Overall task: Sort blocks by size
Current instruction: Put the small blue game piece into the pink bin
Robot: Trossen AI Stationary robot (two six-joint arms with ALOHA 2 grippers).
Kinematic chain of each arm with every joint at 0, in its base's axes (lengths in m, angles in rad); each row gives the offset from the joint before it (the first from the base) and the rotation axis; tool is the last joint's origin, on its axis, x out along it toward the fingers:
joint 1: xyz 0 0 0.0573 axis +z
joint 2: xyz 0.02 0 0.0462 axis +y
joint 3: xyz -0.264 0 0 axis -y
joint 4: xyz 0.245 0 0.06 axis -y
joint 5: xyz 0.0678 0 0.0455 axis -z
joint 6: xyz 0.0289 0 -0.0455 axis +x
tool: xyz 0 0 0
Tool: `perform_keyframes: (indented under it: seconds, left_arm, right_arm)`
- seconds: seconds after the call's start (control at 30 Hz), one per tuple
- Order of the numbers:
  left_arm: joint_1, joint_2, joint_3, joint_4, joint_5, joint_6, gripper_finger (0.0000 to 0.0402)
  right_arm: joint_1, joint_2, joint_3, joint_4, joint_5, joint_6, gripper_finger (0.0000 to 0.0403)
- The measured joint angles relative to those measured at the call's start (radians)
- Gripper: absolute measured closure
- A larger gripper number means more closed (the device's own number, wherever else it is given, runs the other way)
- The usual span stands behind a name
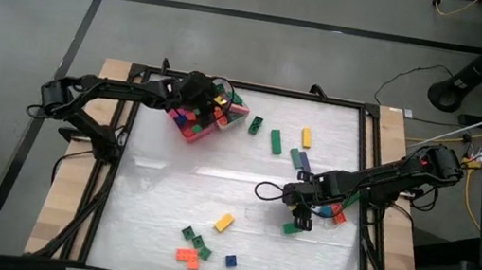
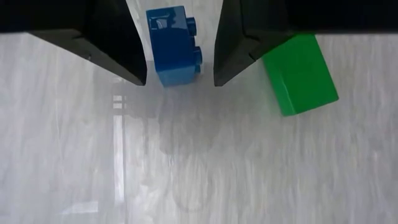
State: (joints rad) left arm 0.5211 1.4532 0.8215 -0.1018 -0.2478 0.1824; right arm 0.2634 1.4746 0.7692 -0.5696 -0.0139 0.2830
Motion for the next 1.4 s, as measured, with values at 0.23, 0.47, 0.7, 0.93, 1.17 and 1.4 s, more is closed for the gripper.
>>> perform_keyframes:
  seconds: [0.23, 0.47, 0.7, 0.93, 1.17, 1.4]
  left_arm:
    - [-0.016, -0.007, 0.0, -0.016, 0.0, 0.001, 0.0197]
    - [-0.056, -0.06, 0.0, -0.092, 0.0, 0.016, 0.021]
    - [-0.065, -0.134, 0.0, -0.166, 0.0, -0.021, 0.0237]
    - [-0.065, -0.144, 0.0, -0.202, 0.0, -0.054, 0.0252]
    - [-0.071, -0.144, 0.0, -0.234, 0.001, -0.082, 0.0254]
    - [-0.071, -0.144, 0.0, -0.233, 0.004, -0.105, 0.0257]
  right_arm:
    - [0.0, 0.0, -0.062, 0.089, 0.001, 0.0, 0.0235]
    - [-0.002, 0.001, -0.095, 0.245, 0.017, -0.018, 0.0312]
    - [-0.002, 0.001, -0.095, 0.337, 0.045, -0.059, 0.0311]
    - [-0.002, 0.001, -0.095, 0.346, 0.051, -0.06, 0.0209]
    - [-0.002, 0.001, -0.095, 0.34, 0.05, -0.06, 0.0213]
    - [-0.002, 0.001, -0.095, 0.274, 0.049, -0.06, 0.0235]
